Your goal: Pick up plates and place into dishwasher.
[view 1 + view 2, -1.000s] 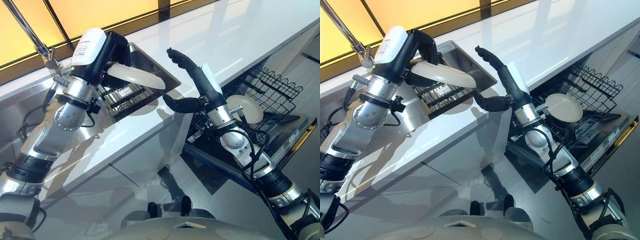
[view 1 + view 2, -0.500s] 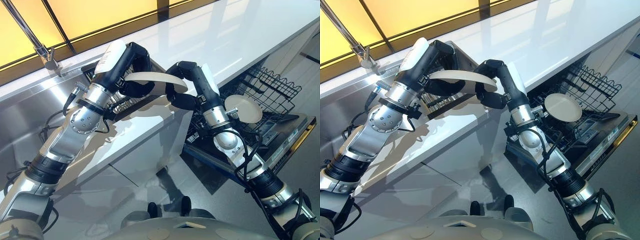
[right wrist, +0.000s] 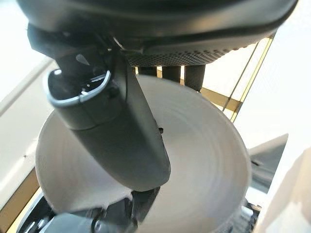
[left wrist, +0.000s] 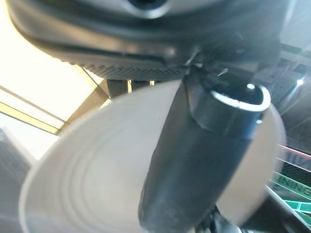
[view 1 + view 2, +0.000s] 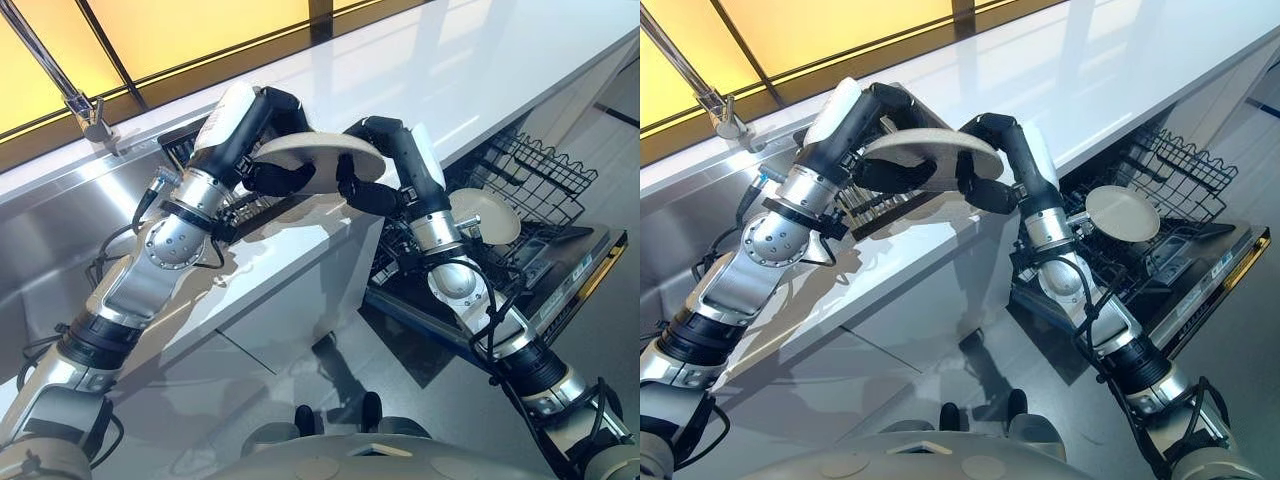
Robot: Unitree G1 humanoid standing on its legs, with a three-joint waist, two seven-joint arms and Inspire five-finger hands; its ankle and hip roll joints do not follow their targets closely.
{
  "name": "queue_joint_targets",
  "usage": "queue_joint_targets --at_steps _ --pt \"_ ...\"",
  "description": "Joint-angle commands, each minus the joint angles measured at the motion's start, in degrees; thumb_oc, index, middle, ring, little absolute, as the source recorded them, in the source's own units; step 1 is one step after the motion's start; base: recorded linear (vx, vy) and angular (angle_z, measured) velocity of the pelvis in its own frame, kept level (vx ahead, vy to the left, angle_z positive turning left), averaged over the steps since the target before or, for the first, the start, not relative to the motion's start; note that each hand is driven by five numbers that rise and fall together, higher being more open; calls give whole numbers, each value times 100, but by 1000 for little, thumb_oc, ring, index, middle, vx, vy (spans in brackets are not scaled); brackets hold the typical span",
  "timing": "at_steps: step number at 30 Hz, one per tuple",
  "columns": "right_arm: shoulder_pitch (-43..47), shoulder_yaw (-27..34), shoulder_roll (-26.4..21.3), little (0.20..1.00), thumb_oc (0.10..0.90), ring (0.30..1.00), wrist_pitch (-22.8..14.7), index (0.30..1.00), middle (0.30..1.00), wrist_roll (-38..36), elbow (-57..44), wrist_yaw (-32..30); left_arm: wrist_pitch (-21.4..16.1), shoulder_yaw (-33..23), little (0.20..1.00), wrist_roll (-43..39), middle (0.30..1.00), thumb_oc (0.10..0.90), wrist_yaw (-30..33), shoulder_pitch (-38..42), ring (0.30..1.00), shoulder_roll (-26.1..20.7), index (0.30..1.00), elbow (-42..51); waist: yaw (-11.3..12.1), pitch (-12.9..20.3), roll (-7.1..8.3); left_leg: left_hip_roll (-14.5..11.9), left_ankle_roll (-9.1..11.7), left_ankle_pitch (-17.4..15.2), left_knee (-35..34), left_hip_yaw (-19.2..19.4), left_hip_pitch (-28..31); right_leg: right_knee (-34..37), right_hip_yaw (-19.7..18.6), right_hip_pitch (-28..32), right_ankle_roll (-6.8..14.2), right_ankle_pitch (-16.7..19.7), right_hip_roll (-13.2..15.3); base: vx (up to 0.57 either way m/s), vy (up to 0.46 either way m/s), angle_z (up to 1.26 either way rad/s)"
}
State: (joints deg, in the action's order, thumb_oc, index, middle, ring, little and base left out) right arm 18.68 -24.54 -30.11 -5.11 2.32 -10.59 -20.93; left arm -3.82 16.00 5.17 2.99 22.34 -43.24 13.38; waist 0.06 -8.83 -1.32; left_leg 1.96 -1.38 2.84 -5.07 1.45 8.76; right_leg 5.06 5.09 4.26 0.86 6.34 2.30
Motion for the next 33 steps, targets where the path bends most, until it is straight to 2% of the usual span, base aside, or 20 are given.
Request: queue_joint_targets --at_steps 1,6,13,19,22,23,33 --pt "275 733 174 200 100 300 -813 300 300 35 -439 -622 -33 -361 900 15 900 800 -20 -96 900 35 900 -101 110 726 24 65 6 -462 97 306 -73 -243 71 254 373 -631 -36 0 0 0" --pt "87 1344 99 200 100 300 -1106 300 300 77 -236 -1060 84 -686 900 -38 900 800 -125 -764 900 83 900 -548 190 718 8 70 1 -469 129 270 -68 -176 134 307 370 -599 -26 0 0 0" --pt "-244 2171 -140 200 100 300 -1070 300 300 266 609 -1741 126 -1235 900 -49 900 800 186 -1272 900 29 900 -1172 249 726 30 54 15 -461 143 247 -60 -186 255 348 370 -616 1 5 -1 1" --pt "-776 2847 -196 200 100 300 -1102 300 300 -160 1256 -2094 56 -1818 900 -137 900 800 390 -1707 900 -26 900 -1500 265 713 41 31 13 -436 118 232 -46 -206 336 360 357 -628 15 37 -9 9" --pt "-928 3147 -188 200 100 300 -987 300 300 -194 1555 -2225 21 -2025 900 -165 900 800 511 -1818 900 -28 900 -1772 263 692 32 28 26 -434 120 213 -39 -222 361 365 356 -635 20 56 -7 10" --pt "-960 3222 -206 200 100 300 -841 300 300 -164 1662 -2208 51 -2070 900 -164 900 800 539 -1832 900 -28 900 -1838 268 687 27 27 31 -433 120 202 -37 -229 375 369 356 -640 25 62 -5 7" --pt "-1253 3311 -407 200 100 300 -283 300 300 104 3047 -2171 85 -2285 900 -340 900 800 643 -1952 900 -78 900 -2130 313 539 14 9 65 -407 170 84 -71 -377 467 345 360 -709 61 62 -13 8"
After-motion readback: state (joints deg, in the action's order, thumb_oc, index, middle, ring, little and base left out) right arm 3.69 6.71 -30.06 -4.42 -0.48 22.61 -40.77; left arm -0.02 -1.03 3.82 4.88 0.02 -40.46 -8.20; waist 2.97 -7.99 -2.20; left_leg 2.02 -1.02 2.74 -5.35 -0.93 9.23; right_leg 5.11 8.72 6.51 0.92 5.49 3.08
